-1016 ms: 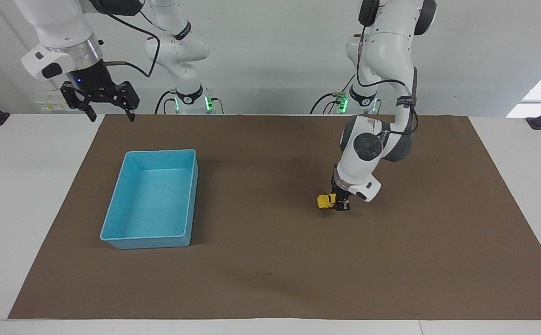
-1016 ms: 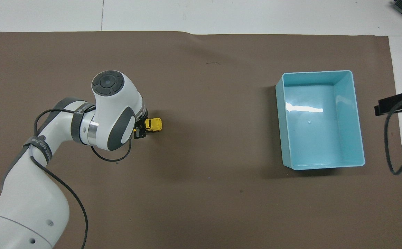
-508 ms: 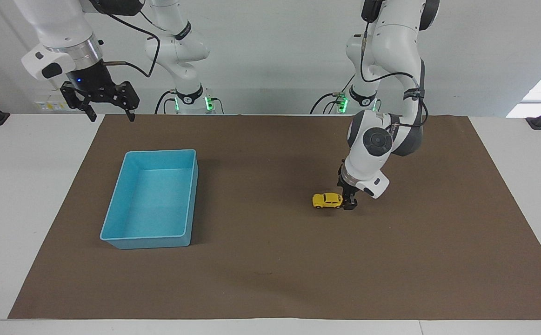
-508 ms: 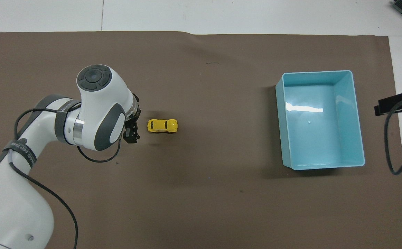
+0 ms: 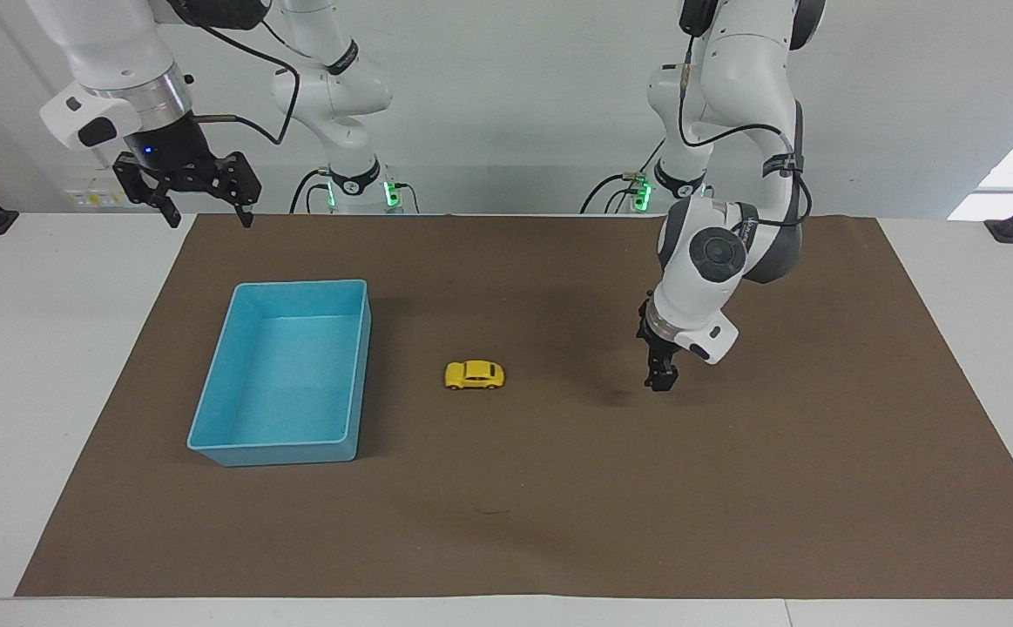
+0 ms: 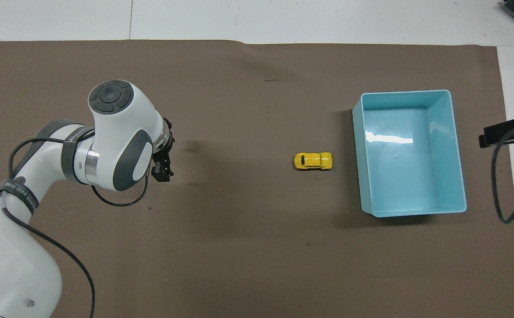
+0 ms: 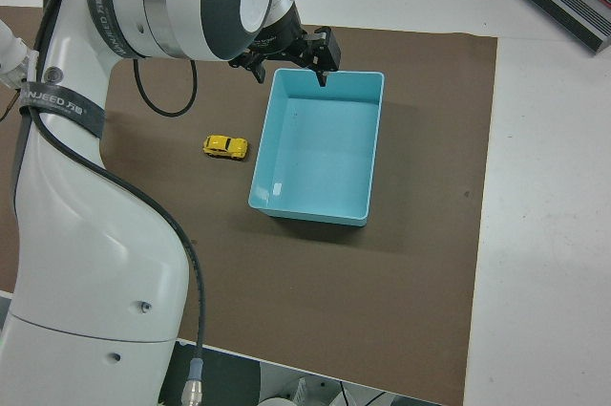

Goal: Wind up and store yellow beetle car
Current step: 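Lift the left gripper off the car, letting it roll toward the box, then retract the left gripper to rest while the right gripper moves over the box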

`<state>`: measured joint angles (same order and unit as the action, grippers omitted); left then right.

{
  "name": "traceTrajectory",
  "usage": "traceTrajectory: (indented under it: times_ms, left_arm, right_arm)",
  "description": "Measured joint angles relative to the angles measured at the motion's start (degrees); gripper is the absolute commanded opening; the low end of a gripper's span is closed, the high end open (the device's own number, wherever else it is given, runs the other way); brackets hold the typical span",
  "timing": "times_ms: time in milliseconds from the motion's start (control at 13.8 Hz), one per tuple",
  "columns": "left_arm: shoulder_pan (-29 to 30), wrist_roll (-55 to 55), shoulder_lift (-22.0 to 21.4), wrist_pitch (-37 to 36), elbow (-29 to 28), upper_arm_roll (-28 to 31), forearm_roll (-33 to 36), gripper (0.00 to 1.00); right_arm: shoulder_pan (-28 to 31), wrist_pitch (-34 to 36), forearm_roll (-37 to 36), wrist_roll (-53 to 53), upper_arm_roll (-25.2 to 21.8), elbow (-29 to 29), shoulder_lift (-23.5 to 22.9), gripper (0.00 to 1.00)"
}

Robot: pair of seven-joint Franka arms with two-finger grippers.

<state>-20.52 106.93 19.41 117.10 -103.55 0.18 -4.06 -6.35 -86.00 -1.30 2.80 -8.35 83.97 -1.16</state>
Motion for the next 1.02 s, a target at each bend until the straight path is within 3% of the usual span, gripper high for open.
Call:
traceTrajectory:
  times_ms: [653,1016]
  left_arm:
    - [3.7,-14.5,-3.1,0.0,2.2,0.2,0.0,1.00]
    - [7.9,-26.3,-8.1,-0.4,2.9,0.3,0.0,1.00]
  right_arm:
    - [0.0,0.0,0.0,0.0,0.0,0.0,0.0,1.00]
    - [0.0,0.0,0.0,0.0,0.0,0.0,0.0,1.00]
